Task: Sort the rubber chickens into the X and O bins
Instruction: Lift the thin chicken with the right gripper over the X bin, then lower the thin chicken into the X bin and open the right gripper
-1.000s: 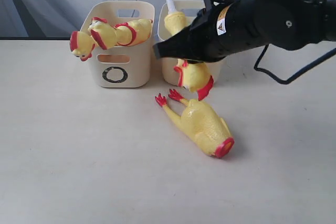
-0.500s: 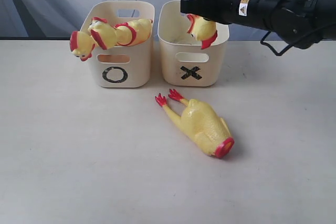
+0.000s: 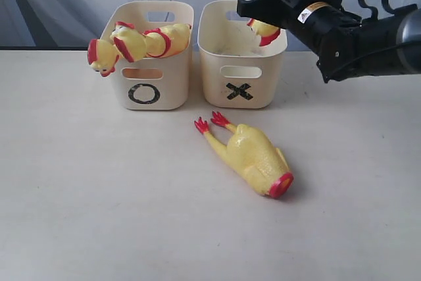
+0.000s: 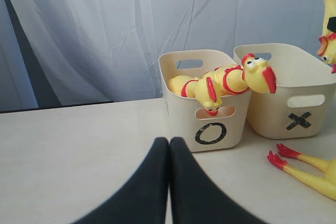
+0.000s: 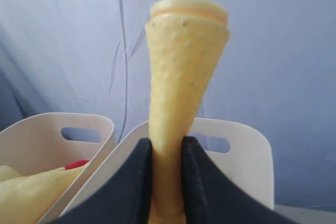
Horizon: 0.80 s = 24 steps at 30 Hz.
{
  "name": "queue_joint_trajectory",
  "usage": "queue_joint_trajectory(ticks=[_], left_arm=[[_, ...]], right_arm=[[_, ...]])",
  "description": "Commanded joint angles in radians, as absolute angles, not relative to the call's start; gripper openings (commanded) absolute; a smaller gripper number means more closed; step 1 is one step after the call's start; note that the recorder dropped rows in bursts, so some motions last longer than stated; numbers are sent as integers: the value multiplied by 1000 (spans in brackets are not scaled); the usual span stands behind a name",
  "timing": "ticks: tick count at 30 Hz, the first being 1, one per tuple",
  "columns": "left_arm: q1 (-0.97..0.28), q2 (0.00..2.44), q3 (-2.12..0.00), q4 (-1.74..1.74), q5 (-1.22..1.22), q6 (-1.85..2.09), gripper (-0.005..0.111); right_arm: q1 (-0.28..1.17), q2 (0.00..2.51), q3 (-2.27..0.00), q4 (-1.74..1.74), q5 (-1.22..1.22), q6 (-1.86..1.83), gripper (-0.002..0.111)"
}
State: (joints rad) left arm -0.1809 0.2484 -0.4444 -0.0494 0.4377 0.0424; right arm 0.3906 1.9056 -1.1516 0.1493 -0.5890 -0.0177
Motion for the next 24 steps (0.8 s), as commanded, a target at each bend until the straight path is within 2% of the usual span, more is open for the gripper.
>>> queue_joint_trajectory(ticks=[1,18,21,24], left_arm=[[-181,245,-439,-54,431,37,0],[-181,245,-439,-54,431,37,0],[-181,245,-439,-54,431,37,0],[-181,245,-439,-54,431,37,0]], right_arm=[[384,1945,-1151,218,-662,-34,-1],[384,2009,-1172,214,-630,-34,0],[384,2009,-1172,209,-619,-34,17],[384,2009,-1172,207,-616,-34,41]])
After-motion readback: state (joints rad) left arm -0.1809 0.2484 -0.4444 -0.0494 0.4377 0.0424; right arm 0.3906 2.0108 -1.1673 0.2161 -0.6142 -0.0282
